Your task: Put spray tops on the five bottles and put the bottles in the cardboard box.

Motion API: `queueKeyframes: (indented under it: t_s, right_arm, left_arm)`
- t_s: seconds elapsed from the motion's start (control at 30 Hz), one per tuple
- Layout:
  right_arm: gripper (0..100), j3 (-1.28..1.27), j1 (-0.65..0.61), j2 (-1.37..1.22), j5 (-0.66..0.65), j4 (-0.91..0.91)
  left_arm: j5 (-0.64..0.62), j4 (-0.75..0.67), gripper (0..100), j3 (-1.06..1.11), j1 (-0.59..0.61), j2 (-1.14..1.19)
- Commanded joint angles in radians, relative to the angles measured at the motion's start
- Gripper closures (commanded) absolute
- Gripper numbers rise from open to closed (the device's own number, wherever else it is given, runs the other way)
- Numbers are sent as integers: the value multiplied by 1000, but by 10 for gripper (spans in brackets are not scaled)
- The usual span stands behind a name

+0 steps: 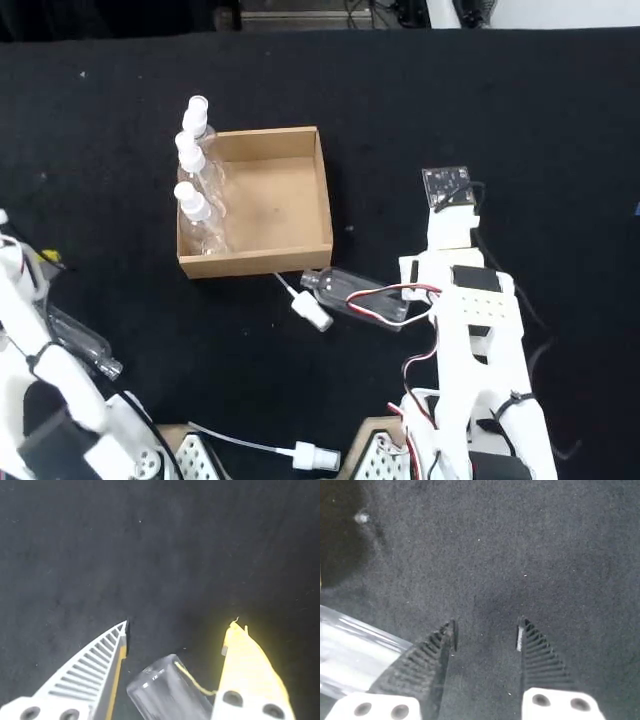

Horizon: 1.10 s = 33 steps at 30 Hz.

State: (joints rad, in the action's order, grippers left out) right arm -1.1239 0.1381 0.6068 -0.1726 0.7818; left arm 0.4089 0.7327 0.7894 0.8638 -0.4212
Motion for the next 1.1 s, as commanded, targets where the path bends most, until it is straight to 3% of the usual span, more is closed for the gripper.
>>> queueKeyframes:
  t_s: [0.0, 0.43, 0.87, 0.97, 1.07]
  right_arm:
    - [828, -2, 17, 10, 3, -28]
    - [828, -2, 17, 10, 2, -26]
    - [827, -1, 17, 10, 0, -26]
    - [827, -1, 17, 10, 0, -28]
    - [827, -1, 17, 10, 0, -29]
  left_arm:
    - [94, -124, 718, 22, 67, 80]
    - [453, -126, 718, -36, 344, 129]
    - [666, -120, 718, -62, 389, 123]
    - [698, -11, 719, -107, 381, 80]
    - [747, 207, 719, -199, 344, 2]
